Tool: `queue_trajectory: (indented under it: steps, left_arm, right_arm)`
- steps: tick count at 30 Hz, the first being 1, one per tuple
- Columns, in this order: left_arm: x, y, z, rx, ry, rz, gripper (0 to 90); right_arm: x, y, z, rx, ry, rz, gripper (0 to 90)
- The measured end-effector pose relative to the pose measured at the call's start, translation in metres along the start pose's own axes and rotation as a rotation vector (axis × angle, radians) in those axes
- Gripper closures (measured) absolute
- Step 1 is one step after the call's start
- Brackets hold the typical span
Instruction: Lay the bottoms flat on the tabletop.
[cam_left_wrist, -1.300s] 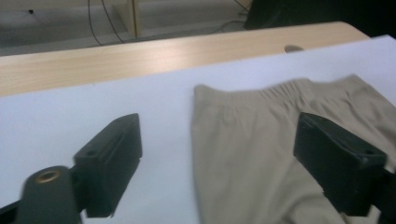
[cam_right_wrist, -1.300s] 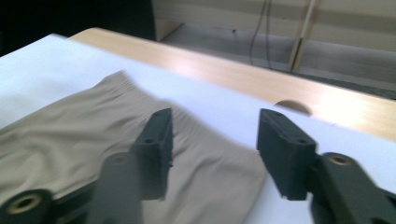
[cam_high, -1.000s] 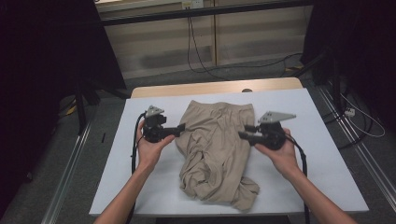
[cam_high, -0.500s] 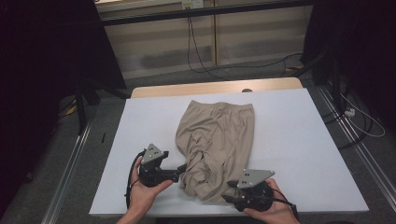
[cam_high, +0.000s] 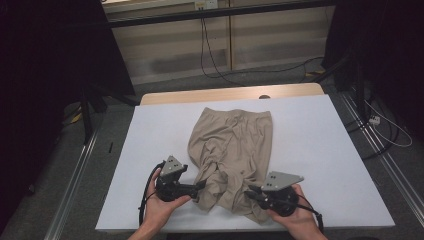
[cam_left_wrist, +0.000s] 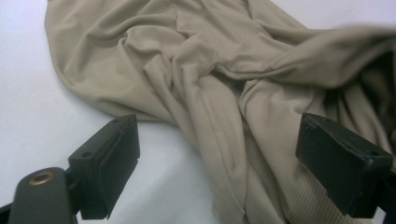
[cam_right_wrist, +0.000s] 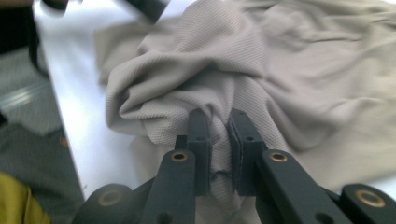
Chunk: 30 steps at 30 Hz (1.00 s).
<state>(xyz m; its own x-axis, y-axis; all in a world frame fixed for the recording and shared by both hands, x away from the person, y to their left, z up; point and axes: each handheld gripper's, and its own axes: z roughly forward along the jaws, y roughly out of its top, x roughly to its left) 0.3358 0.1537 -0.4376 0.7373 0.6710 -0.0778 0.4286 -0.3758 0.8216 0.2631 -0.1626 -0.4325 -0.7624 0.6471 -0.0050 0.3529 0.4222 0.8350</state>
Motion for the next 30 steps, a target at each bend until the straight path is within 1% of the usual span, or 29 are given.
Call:
queue_trajectory:
  steps: [2,3,4,5,7,8,10,11,14,15,16,17,18,19,20,21,22,23,24,25,26,27,28,29,30]
  left_arm:
    - [-0.001,0.0,0.0,0.002,0.0,0.006,14.8]
    - [-0.001,0.0,0.001,0.005,0.001,0.013,15.1]
    - [-0.002,0.0,0.001,0.007,-0.001,0.015,15.2]
    - [-0.003,0.0,0.002,0.01,-0.004,0.018,15.2]
    - [-0.006,0.0,0.004,0.015,-0.009,0.027,15.2]
    - [-0.006,0.0,0.004,0.016,-0.014,0.033,15.2]
    - [-0.009,0.0,0.006,0.025,-0.021,0.044,15.2]
    - [-0.009,0.0,0.006,0.028,-0.022,0.053,15.3]
    - [-0.01,0.0,0.009,0.042,-0.022,0.062,16.5]
    - [-0.011,0.0,0.01,0.046,-0.022,0.061,17.6]
    - [-0.011,-0.001,0.011,0.055,-0.03,0.057,19.8]
    - [-0.011,-0.001,0.011,0.057,-0.035,0.053,22.7]
    - [-0.012,-0.001,0.011,0.062,-0.045,0.044,24.7]
    - [-0.012,-0.001,0.01,0.058,-0.052,0.041,28.1]
    - [-0.013,-0.001,0.009,0.054,-0.06,0.027,33.6]
    - [-0.012,0.0,0.007,0.05,-0.069,0.019,37.2]
    - [-0.012,0.0,0.006,0.048,-0.082,0.014,40.2]
    - [-0.013,0.0,0.003,0.041,-0.095,0.007,46.1]
    - [-0.014,-0.001,0.001,0.034,-0.1,0.002,51.8]
    - [-0.014,0.0,0.0,0.037,-0.115,0.004,54.4]
    - [-0.015,-0.001,-0.001,0.032,-0.121,0.004,58.1]
    - [-0.017,0.0,-0.004,0.026,-0.126,0.011,61.7]
    - [-0.019,0.0,-0.005,0.022,-0.132,0.003,63.2]
    - [-0.02,0.0,-0.008,0.022,-0.139,0.01,63.2]
    - [-0.022,0.001,-0.009,0.018,-0.143,0.018,63.2]
  right_arm:
    - [-0.011,0.0,-0.008,-0.033,-0.033,0.032,80.5]
    - [-0.015,0.0,-0.011,-0.04,-0.045,0.045,80.6]
    - [-0.023,-0.001,-0.014,-0.046,-0.072,0.054,80.7]
    - [-0.028,-0.002,-0.015,-0.05,-0.087,0.066,80.7]
    - [-0.042,-0.004,-0.02,-0.061,-0.115,0.11,80.9]
    - [-0.049,-0.005,-0.022,-0.063,-0.144,0.113,80.9]
    - [-0.06,-0.005,-0.026,-0.073,-0.17,0.131,81.0]
    - [-0.065,-0.006,-0.028,-0.078,-0.191,0.14,81.0]
    - [-0.082,-0.005,-0.031,-0.079,-0.245,0.149,81.0]
    - [-0.087,-0.004,-0.031,-0.075,-0.26,0.149,80.9]
    - [-0.092,-0.002,-0.031,-0.076,-0.28,0.146,80.9]
    - [-0.1,0.002,-0.031,-0.086,-0.303,0.151,80.9]
    - [-0.105,0.004,-0.03,-0.085,-0.317,0.155,81.0]
    - [-0.112,0.007,-0.028,-0.081,-0.338,0.153,80.9]
    - [-0.118,0.008,-0.023,-0.077,-0.36,0.151,80.8]
    - [-0.124,0.007,-0.018,-0.067,-0.37,0.157,80.3]
    - [-0.129,0.004,-0.011,-0.048,-0.364,0.179,79.0]
    - [-0.131,0.0,-0.005,-0.013,-0.35,0.188,76.1]
    - [-0.13,-0.003,0.0,0.015,-0.33,0.184,72.3]
    - [-0.126,-0.006,0.002,0.03,-0.329,0.174,66.9]
    - [-0.121,-0.006,0.001,0.033,-0.324,0.167,61.3]
    - [-0.118,-0.004,-0.001,0.029,-0.322,0.162,57.3]
    - [-0.11,-0.002,-0.007,0.0,-0.312,0.164,55.3]
    - [-0.105,0.0,-0.011,-0.02,-0.296,0.158,55.3]
    - [-0.095,0.002,-0.016,-0.042,-0.265,0.149,54.6]
